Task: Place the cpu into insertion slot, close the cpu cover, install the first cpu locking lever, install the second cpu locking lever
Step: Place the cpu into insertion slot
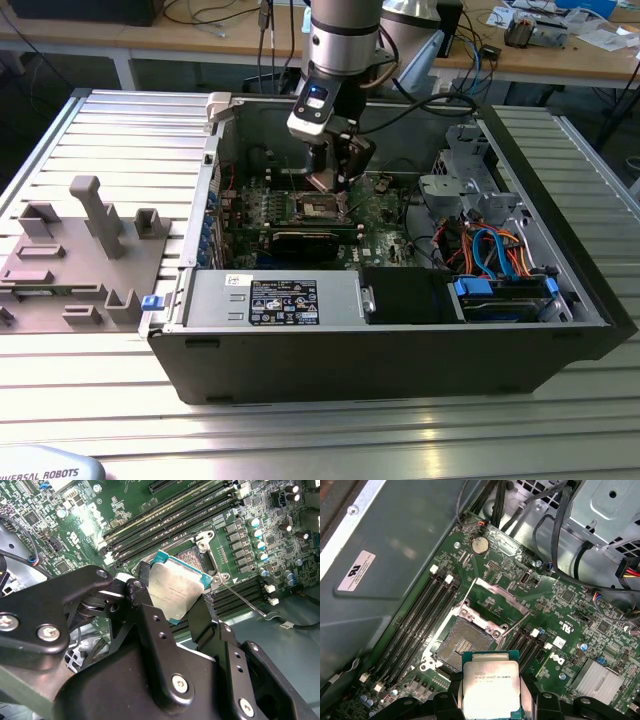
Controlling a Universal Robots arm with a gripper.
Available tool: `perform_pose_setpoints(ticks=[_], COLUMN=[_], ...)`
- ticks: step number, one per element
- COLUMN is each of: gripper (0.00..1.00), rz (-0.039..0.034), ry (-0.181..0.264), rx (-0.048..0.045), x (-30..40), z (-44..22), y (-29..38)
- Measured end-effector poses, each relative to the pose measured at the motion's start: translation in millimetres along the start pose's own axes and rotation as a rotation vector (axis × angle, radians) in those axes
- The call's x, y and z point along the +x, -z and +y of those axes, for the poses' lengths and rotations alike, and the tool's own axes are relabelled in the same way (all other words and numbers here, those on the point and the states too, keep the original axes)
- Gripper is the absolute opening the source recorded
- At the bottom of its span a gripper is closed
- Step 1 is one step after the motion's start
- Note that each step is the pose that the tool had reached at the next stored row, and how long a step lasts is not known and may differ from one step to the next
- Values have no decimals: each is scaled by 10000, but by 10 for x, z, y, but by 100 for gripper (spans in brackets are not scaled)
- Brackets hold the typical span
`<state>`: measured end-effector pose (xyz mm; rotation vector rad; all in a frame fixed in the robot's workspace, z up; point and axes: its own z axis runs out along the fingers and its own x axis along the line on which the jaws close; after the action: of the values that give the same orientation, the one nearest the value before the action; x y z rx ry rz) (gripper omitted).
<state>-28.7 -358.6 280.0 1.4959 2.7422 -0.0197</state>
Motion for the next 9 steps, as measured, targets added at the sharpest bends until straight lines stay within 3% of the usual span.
perform_pose_setpoints(ticks=[9], gripper=[54], rz=[-11], ry=[-54], rx=[8], x=[0], z=[0], y=[-11])
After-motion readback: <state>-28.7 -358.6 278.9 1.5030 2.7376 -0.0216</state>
